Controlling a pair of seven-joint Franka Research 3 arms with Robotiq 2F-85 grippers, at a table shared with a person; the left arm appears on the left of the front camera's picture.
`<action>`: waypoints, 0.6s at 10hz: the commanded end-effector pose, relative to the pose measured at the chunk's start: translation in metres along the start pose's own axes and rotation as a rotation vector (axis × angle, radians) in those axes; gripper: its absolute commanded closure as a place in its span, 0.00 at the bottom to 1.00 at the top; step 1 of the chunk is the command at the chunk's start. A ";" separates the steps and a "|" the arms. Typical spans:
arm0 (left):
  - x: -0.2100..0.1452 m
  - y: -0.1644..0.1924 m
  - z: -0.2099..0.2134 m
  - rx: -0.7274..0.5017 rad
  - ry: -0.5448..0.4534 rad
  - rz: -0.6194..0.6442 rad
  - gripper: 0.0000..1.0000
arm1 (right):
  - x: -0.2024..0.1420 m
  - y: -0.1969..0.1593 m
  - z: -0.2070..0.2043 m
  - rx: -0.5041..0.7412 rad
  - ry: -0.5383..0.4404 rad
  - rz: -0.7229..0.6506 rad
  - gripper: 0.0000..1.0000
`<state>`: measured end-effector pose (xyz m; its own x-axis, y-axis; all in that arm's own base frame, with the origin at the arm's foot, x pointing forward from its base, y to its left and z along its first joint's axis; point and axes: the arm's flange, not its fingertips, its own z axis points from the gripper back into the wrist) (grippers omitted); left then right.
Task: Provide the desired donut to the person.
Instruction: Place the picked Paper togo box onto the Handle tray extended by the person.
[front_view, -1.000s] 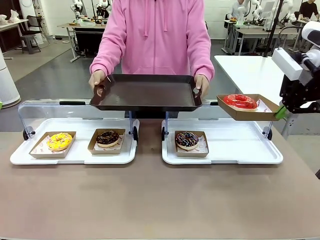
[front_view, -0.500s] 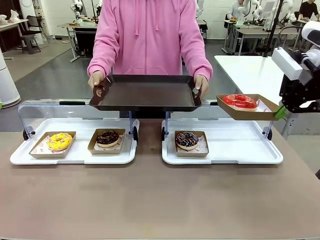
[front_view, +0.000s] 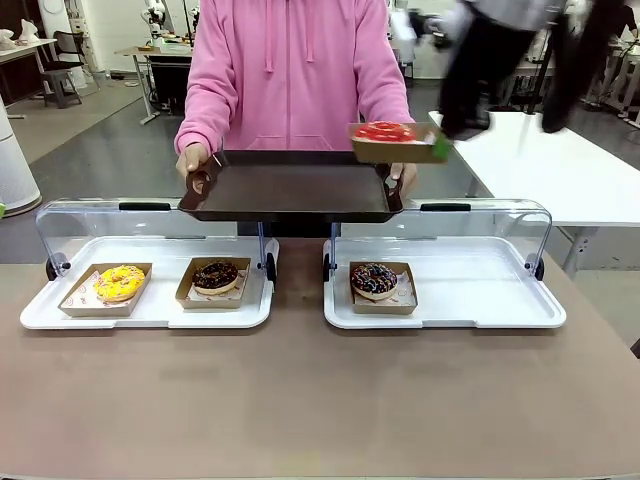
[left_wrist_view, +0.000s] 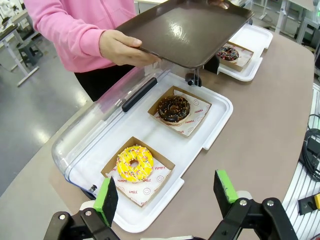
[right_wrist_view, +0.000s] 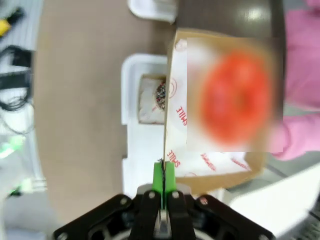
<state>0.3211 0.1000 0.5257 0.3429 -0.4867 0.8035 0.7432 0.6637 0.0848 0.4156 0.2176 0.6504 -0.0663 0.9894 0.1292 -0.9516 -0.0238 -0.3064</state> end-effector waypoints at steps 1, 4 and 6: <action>0.000 0.001 0.001 -0.003 -0.008 0.008 0.00 | 0.038 -0.054 -0.029 0.059 0.053 -0.102 0.99; 0.000 0.001 0.001 -0.003 -0.008 0.008 0.00 | 0.064 -0.084 -0.090 0.066 0.048 -0.065 0.99; 0.000 0.001 0.001 -0.003 -0.008 0.008 0.00 | 0.065 -0.092 -0.122 0.054 0.075 -0.079 0.99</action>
<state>0.3211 0.0999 0.5257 0.3435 -0.4872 0.8029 0.7432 0.6637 0.0847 0.5306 0.3005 0.5684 0.0061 0.9949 0.1003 -0.9781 0.0268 -0.2065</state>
